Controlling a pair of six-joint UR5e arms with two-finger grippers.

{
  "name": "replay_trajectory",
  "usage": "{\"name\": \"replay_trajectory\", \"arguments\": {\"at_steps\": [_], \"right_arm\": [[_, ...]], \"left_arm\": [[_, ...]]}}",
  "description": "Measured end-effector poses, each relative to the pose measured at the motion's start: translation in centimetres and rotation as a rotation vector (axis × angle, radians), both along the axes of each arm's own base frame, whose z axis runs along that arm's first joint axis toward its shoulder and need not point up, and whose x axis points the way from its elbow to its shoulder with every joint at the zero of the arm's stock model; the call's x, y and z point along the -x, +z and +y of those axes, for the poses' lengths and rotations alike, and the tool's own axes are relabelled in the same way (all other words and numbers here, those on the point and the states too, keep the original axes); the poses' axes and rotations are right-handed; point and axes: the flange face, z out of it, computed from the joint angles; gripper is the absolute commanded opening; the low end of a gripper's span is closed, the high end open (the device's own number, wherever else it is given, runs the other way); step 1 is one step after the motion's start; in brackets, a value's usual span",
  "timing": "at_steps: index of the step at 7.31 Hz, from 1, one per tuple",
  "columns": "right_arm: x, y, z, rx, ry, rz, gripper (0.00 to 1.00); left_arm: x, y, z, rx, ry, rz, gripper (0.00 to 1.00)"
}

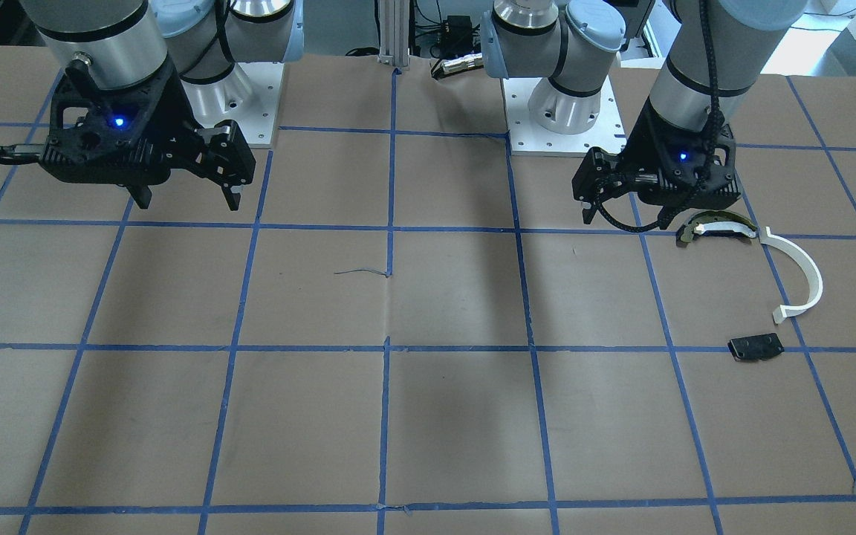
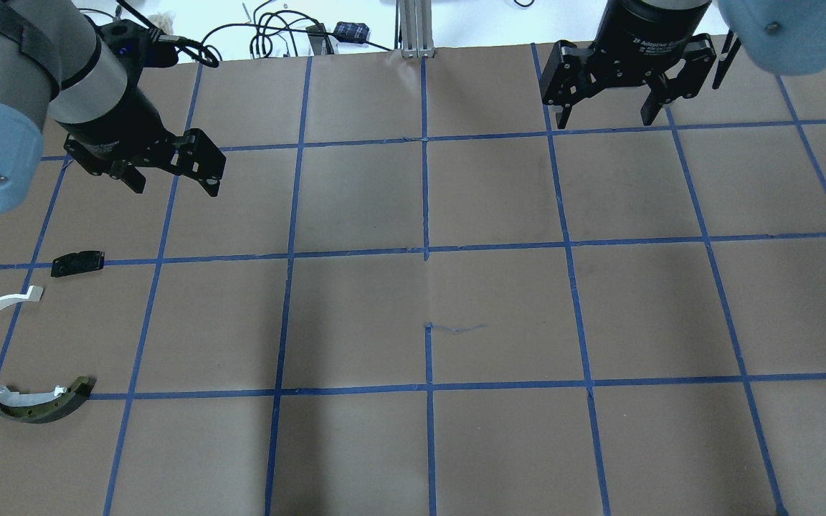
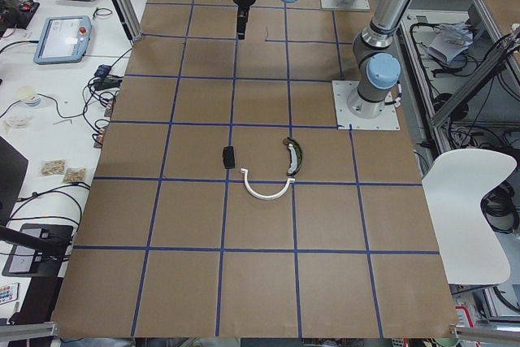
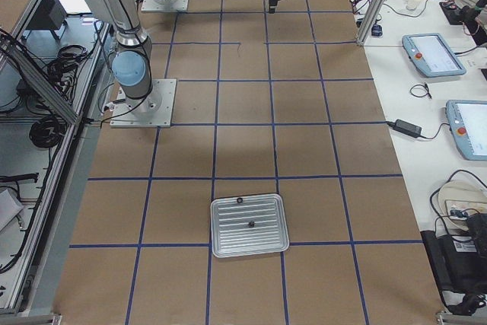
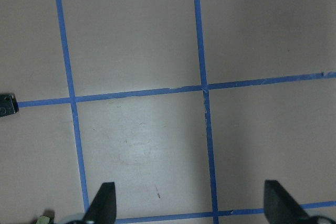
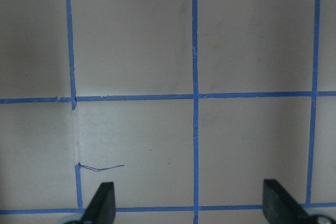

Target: Place bearing gear from tray to pile

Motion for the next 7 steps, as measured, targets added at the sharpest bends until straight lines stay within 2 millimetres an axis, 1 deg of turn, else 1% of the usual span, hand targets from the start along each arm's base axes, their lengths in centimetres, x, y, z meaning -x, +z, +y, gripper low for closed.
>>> {"name": "replay_trajectory", "arguments": {"at_steps": [4, 7], "right_arm": [[0.4, 1.1, 0.3, 0.008, 0.005, -0.002, 1.0], [1.2, 1.5, 1.0, 0.012, 0.023, 0.073, 0.99]], "left_arm": [[0.0, 0.1, 0.0, 0.002, -0.001, -0.001, 1.0], [0.0, 0.0, -0.1, 0.003, 0.0, -0.002, 1.0]]}}
